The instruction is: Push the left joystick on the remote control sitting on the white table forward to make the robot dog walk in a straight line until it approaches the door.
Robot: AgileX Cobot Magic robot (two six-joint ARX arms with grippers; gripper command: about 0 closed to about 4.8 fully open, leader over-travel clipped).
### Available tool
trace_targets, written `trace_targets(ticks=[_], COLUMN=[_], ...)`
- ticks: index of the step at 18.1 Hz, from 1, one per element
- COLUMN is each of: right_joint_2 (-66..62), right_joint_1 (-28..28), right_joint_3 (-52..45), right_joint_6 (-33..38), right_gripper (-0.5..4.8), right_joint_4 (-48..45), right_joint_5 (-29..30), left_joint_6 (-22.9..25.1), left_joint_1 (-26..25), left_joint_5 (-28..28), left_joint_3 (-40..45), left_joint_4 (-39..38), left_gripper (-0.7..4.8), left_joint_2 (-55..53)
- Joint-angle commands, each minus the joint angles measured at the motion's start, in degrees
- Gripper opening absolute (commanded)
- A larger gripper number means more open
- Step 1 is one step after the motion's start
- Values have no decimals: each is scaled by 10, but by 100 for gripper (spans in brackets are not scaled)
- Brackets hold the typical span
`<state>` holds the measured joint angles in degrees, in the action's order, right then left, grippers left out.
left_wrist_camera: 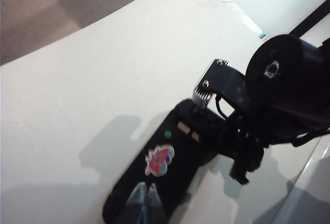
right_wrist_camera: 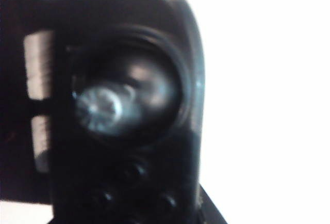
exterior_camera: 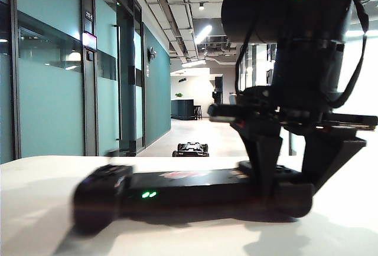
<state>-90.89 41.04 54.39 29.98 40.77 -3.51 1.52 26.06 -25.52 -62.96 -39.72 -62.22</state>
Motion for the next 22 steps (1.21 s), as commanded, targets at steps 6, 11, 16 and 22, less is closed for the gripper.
trace_targets(ticks=[6, 11, 16, 22], right_joint_2=[2, 2, 2, 2], right_joint_1=[3, -12, -33, -32], right_joint_3=[1, 1, 1, 1], right_joint_6=[34, 96, 120, 93], right_gripper=[147, 147, 147, 147], right_joint_4=[2, 46, 58, 47], right_joint_5=[-4, -28, -22, -21], left_joint_6=[56, 71, 92, 123], left_joint_1=[1, 1, 1, 2], left_joint_5=[-4, -18, -58, -106], left_joint_3=[2, 84, 179, 218], left_joint_4=[4, 94, 218, 274], left_gripper=[-5, -5, -6, -5], left_joint_2=[-1, -1, -2, -72])
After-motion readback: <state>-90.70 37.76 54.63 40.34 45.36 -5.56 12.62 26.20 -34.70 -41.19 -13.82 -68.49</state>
